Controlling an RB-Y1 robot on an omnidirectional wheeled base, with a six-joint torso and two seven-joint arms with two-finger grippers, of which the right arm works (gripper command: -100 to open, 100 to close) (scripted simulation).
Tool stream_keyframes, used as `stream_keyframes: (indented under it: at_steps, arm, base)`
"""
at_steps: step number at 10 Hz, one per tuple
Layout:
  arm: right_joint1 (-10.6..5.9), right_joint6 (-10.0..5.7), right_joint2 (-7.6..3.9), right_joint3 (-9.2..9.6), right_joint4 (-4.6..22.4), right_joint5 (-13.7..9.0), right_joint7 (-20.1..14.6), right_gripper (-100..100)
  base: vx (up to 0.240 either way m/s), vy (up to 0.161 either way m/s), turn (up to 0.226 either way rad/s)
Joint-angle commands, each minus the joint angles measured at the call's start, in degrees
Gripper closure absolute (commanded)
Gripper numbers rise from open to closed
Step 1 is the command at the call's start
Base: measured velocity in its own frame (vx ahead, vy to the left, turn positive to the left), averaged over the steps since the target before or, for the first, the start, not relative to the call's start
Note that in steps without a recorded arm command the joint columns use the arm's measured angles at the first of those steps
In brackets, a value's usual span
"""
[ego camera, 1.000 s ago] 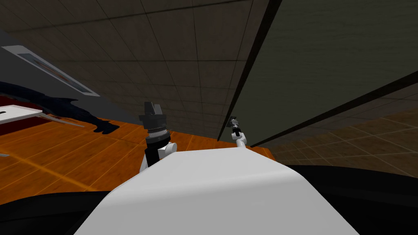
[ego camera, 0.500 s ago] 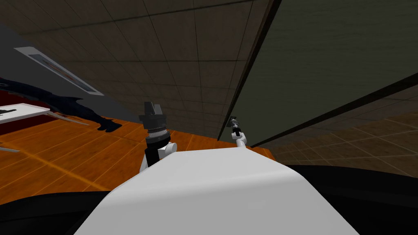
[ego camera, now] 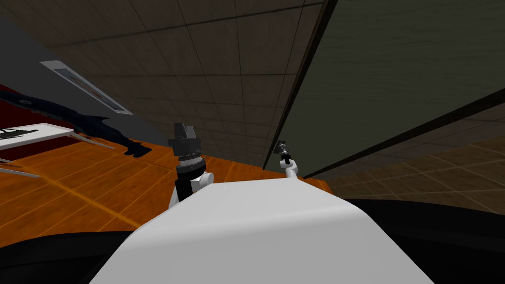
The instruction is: Pull the door open
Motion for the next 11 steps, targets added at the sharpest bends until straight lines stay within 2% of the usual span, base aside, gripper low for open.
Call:
stream_keyframes:
  at_steps: [1, 2, 6, 7, 9, 10, 11]
  arm:
    - [-0.17, -0.12, -0.09, 0.42, 0.4, -1.4, -2.9, 100]
    - [-0.17, -0.12, -0.09, 0.42, 0.4, -1.4, -3.4, 100]
    - [-0.65, -0.40, -0.65, 1.12, 1.4, -4.5, -9.8, 100]
    - [-0.65, -0.40, -0.65, 1.12, 1.4, -4.5, -10.0, 100]
    - [-0.99, -0.60, -1.04, 1.62, 2.1, -6.8, -13.7, 100]
    - [-0.99, -0.60, -1.04, 1.62, 2.1, -6.8, -14.6, 100]
    - [-1.19, -0.72, -1.27, 1.91, 2.5, -8.1, -16.6, 100]
  base:
    - [-0.047, -0.023, 0.056]
    - [-0.033, -0.015, 0.023]
    - [-0.039, -0.017, 0.046]
    - [-0.028, -0.017, 0.030]
    - [-0.046, -0.018, 0.056]
    - [-0.050, -0.023, 0.043]
    - [-0.047, -0.017, 0.064]
